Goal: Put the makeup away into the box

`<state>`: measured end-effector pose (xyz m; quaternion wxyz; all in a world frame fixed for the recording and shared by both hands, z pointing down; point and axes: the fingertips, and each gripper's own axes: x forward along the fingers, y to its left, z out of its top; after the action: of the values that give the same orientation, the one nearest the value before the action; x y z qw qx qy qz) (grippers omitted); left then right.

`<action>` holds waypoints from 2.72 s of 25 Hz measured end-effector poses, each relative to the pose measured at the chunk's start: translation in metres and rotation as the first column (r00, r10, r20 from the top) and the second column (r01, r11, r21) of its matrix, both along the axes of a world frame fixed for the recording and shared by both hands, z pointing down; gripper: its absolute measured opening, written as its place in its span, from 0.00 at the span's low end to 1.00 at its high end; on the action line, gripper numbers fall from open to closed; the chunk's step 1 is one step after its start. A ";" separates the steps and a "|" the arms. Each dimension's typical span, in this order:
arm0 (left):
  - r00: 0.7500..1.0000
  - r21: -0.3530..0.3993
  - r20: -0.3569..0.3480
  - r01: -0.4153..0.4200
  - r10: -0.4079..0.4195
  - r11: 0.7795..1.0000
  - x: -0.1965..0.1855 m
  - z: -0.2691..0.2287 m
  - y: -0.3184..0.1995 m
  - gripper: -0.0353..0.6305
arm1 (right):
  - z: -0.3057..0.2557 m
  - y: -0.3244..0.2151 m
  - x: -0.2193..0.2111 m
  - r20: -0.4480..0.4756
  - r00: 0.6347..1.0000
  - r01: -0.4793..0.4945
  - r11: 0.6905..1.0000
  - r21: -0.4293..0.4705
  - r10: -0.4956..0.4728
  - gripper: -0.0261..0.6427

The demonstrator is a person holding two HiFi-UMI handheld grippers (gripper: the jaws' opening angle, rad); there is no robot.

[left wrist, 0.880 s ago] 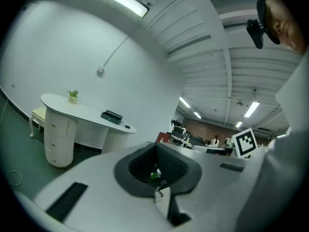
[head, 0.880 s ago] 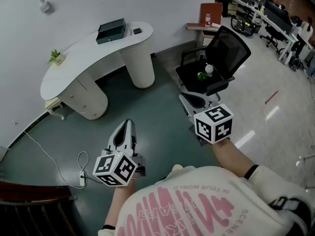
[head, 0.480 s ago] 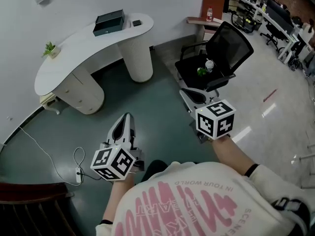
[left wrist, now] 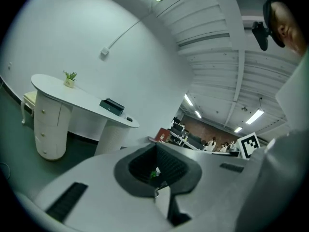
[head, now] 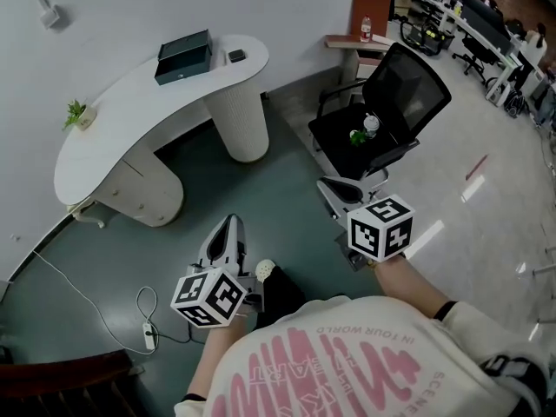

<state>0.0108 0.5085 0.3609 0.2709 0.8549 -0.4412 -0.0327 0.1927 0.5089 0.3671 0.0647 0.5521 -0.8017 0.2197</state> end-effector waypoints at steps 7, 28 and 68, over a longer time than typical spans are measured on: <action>0.998 0.014 -0.001 -0.059 0.059 0.998 -0.005 -0.018 -0.090 0.06 | -0.004 -0.079 -0.018 0.017 1.000 -0.021 0.999 -0.026 0.021 0.04; 0.997 0.032 -0.019 -0.080 0.081 0.996 -0.073 -0.028 -0.252 0.06 | -0.012 -0.231 -0.036 0.000 0.986 -0.166 0.986 -0.017 0.166 0.04; 0.968 -0.079 -0.074 0.235 -0.240 0.969 -0.091 -0.006 -0.496 0.06 | 0.046 -0.535 -0.031 0.120 0.991 0.077 0.983 -0.165 -0.057 0.04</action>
<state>-0.0804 0.0126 0.3553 0.3127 0.7838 -0.5298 -0.0848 0.1617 -0.0260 0.4127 0.0725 0.5038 -0.8007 0.3159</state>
